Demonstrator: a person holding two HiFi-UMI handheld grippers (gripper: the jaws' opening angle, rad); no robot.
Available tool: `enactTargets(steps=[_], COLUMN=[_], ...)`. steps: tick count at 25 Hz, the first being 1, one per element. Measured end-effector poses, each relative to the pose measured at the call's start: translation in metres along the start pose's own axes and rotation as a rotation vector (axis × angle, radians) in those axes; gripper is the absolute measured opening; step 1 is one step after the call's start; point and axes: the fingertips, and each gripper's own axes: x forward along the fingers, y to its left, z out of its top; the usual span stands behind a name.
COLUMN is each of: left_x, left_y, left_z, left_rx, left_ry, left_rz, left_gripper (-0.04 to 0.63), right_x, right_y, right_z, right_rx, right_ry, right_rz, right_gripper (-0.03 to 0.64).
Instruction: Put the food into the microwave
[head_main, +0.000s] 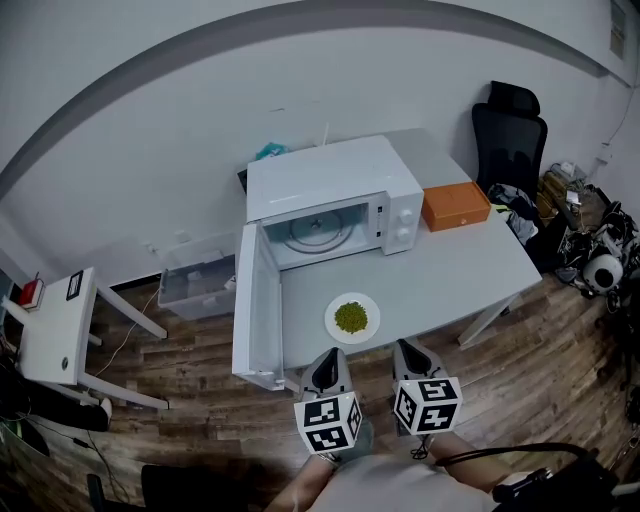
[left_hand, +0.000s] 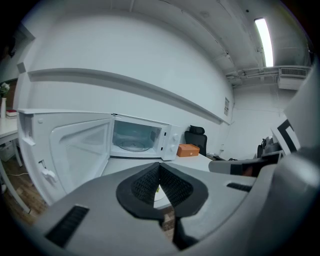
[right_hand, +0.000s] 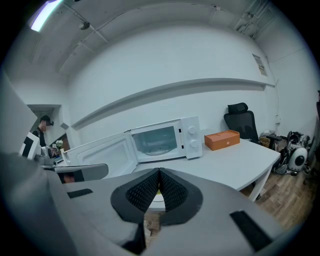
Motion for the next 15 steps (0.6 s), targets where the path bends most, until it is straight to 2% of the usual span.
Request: enactTargets(steps=[15], left_x=[0.059], left_y=[0.02], left_z=[0.029], left_rx=[0.0], left_ry=[0.01], left_rz=[0.014], left_gripper=[0.001], right_x=[0.06], right_y=[-0.014], right_z=[0.034], right_rx=[0.007], right_ry=[0.003], right_rz=[0.005], right_gripper=[0.017])
